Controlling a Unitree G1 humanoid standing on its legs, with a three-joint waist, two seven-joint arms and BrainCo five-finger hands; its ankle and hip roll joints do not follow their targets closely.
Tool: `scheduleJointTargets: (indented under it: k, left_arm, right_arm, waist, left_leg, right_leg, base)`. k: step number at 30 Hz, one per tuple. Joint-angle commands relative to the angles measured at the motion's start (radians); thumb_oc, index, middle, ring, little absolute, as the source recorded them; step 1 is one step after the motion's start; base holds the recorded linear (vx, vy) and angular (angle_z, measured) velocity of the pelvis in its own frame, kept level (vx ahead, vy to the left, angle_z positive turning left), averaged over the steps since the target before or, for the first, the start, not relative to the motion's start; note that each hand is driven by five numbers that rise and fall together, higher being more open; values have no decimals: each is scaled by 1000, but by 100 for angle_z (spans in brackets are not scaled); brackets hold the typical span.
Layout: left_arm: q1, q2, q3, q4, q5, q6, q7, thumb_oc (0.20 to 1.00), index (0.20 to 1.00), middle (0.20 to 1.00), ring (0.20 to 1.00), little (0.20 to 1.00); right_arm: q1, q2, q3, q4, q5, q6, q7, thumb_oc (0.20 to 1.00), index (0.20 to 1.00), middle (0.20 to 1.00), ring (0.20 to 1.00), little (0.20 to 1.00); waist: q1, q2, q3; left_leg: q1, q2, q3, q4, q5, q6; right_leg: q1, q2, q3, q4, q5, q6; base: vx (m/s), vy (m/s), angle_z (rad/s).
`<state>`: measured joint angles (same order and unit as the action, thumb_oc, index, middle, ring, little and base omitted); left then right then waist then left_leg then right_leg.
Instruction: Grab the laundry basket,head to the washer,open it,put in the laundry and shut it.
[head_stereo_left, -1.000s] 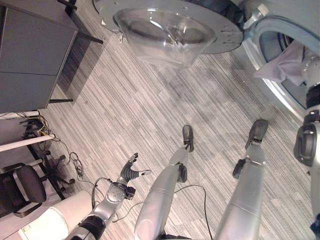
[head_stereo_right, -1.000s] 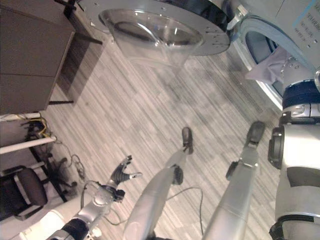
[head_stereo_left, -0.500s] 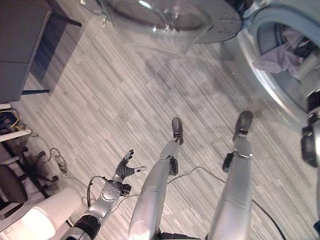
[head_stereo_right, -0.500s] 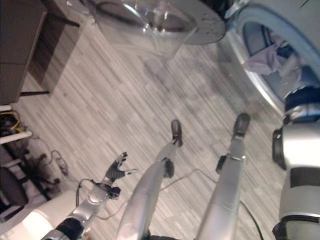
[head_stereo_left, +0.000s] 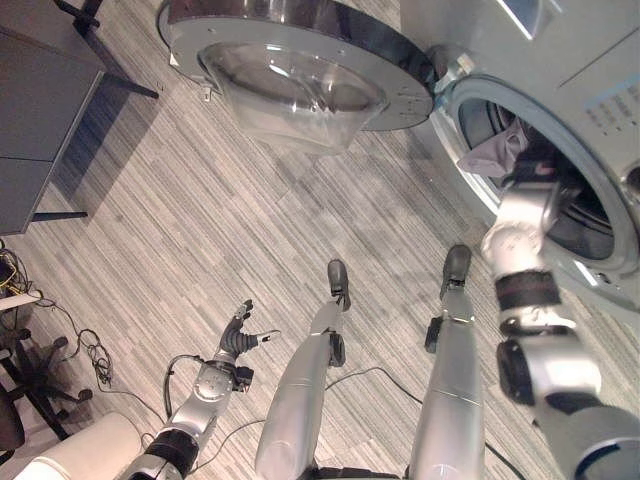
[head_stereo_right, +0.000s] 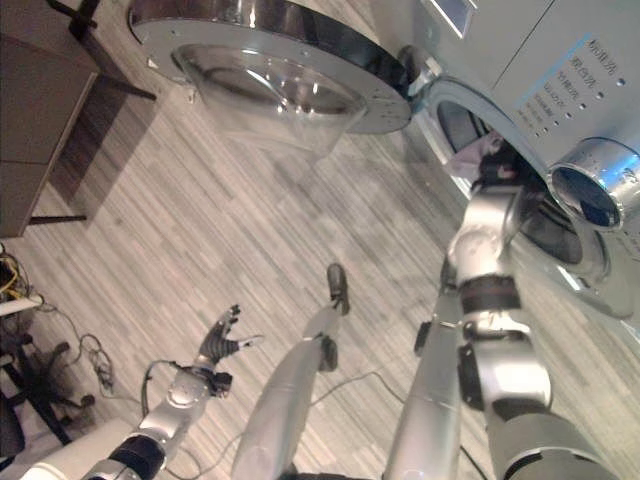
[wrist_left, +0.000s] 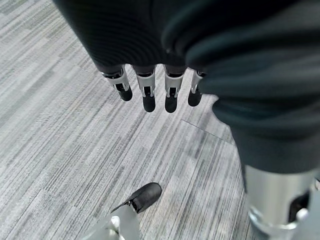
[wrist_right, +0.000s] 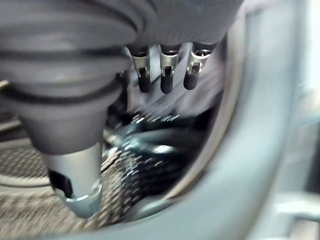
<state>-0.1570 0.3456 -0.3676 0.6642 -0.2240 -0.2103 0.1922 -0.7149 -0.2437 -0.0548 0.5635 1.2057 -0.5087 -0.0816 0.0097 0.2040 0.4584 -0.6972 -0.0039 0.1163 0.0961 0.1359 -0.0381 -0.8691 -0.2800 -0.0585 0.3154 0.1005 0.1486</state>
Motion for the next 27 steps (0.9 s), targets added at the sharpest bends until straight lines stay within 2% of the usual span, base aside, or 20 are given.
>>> scheduleJointTargets:
  k: [1, 5, 7, 10, 13, 14, 15, 16, 17, 19, 21, 24, 27]
  left_arm:
    - [27, 0, 4, 49, 21, -5, 24, 1000, 1000, 1000, 1000, 1000]
    - [39, -12, 33, 43, 18, -4, 31, 1000, 1000, 1000, 1000, 1000]
    - [45, -13, 41, 49, 24, 0, 33, 1000, 1000, 1000, 1000, 1000]
    - [49, -17, 64, 76, 12, 7, 33, 1000, 1000, 1000, 1000, 1000]
    - [51, -13, 93, 99, -14, 4, 36, 1000, 1000, 1000, 1000, 1000]
    - [51, -13, 93, 99, -14, 4, 36, 1000, 1000, 1000, 1000, 1000]
    - [51, -13, 104, 113, -20, 3, 35, 1000, 1000, 1000, 1000, 1000]
    - [38, -16, 131, 172, -30, 3, 43, 1000, 1000, 1000, 1000, 1000]
    - [33, -17, 136, 185, -34, 4, 46, 1000, 1000, 1000, 1000, 1000]
    - [16, -27, 161, 251, -39, 7, 52, 1000, 1000, 1000, 1000, 1000]
    - [13, -39, 168, 300, -42, 9, 46, 1000, 1000, 1000, 1000, 1000]
    - [15, -19, 172, 307, -14, 20, 41, 1000, 1000, 1000, 1000, 1000]
    - [43, -17, 219, 362, -22, 36, 34, 1000, 1000, 1000, 1000, 1000]
  right_arm:
    - [48, -11, -7, -20, 36, -6, 69, 1000, 1000, 1000, 1000, 1000]
    - [224, 87, 21, -69, 100, 27, 154, 1000, 1000, 1000, 1000, 1000]
    - [274, 97, 55, -70, 108, 46, 173, 1000, 1000, 1000, 1000, 1000]
    - [350, 83, 101, -3, 56, 81, 149, 1000, 1000, 1000, 1000, 1000]
    - [421, 55, 127, 129, -112, 145, 57, 1000, 1000, 1000, 1000, 1000]
    - [421, 55, 127, 129, -112, 145, 57, 1000, 1000, 1000, 1000, 1000]
    - [443, 37, 145, 173, -199, 169, 34, 1000, 1000, 1000, 1000, 1000]
    - [489, 9, 132, 251, -320, 216, -21, 1000, 1000, 1000, 1000, 1000]
    - [513, 7, 121, 271, -341, 229, -32, 1000, 1000, 1000, 1000, 1000]
    - [535, 2, 105, 371, -419, 261, -46, 1000, 1000, 1000, 1000, 1000]
    - [545, 3, 107, 445, -479, 298, -43, 1000, 1000, 1000, 1000, 1000]
    - [598, 7, 129, 493, -556, 326, -32, 1000, 1000, 1000, 1000, 1000]
    - [615, 22, 141, 565, -629, 347, -27, 1000, 1000, 1000, 1000, 1000]
  waist:
    - [5, 13, -11]
    - [-18, -14, -1]
    - [-24, -30, -2]
    - [-37, -69, -12]
    - [-49, -115, -25]
    - [-49, -115, -24]
    - [-51, -131, -29]
    - [-59, -156, -29]
    - [-61, -163, -27]
    - [-63, -174, -50]
    - [-59, -185, -80]
    - [-42, -175, -121]
    - [-4, -173, -173]
  left_leg:
    - [-11, 32, -41, 51, -95, -63]
    - [-30, 33, -43, 71, -103, -61]
    - [-40, 36, -43, 93, -113, -57]
    - [-40, 43, -42, 131, -136, -45]
    - [-10, 45, -36, 175, -170, -26]
    - [-10, 45, -36, 175, -170, -26]
    - [8, 44, -32, 188, -179, -22]
    - [75, 31, -24, 206, -204, -10]
    - [107, 22, -17, 217, -220, 1]
    - [190, -2, 3, 195, -235, 12]
    - [265, -3, 26, 160, -233, 23]
    - [359, 21, 38, 98, -203, 48]
    - [461, 35, 67, 43, -198, 51]
  right_leg:
    - [53, 31, -14, -12, -100, 18]
    - [55, 31, -12, -19, -93, 16]
    - [58, 32, -12, -19, -89, 15]
    - [75, 34, -13, -23, -81, 14]
    - [133, 34, -12, -47, -66, 17]
    - [133, 34, -12, -47, -66, 17]
    - [161, 32, -13, -56, -61, 20]
    - [247, 20, -17, -82, -50, 30]
    - [278, 16, -13, -91, -39, 34]
    - [360, -6, -16, -170, 8, 54]
    - [411, -31, -32, -226, 82, 73]
    - [480, 32, -74, -88, -44, 36]
    - [602, 63, -184, 101, -180, 19]
  base:
    - [-1, 46, 1]
    - [-15, 29, 5]
    - [-31, 24, 3]
    - [-39, 27, -3]
    - [-29, 45, -7]
    - [-15, 45, -9]
    - [-34, 129, -12]
    - [-22, 184, -10]
    - [-2, 245, -11]
    - [15, 234, -16]
    - [-17, 199, -41]
    - [-51, 165, -69]
    - [41, 164, -41]
